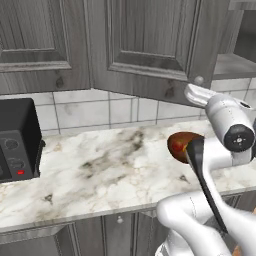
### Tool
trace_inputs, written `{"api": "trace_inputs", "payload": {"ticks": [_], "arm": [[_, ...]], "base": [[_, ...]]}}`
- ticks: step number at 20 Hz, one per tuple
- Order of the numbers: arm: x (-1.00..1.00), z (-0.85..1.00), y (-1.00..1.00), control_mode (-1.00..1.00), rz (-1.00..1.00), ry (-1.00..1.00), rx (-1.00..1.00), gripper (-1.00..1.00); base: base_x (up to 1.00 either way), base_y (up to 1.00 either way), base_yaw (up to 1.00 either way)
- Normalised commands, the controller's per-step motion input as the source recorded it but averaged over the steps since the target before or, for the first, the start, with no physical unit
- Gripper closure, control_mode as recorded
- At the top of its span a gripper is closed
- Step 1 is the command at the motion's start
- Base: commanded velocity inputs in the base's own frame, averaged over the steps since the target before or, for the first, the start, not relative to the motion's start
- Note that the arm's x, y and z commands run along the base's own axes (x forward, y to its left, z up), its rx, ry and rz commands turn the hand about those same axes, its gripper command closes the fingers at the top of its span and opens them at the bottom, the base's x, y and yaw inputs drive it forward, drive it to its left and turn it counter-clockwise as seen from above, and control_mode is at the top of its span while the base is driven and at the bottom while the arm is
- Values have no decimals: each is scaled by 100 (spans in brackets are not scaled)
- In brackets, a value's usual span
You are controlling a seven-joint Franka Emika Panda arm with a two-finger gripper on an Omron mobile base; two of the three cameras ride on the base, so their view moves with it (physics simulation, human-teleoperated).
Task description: Open the cabinet. Pick the mango and orange from the cabinet and place them into the bowl. Then close the cabinet.
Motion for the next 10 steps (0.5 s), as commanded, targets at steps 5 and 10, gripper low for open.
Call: {"api": "trace_inputs", "payload": {"ticks": [5, 10], "arm": [[72, -2, -18, -100, 0, 0, 0, -100], [99, 0, -8, -100, -3, 11, 1, -100]], "base": [[0, 0, 0], [0, 0, 0]]}}
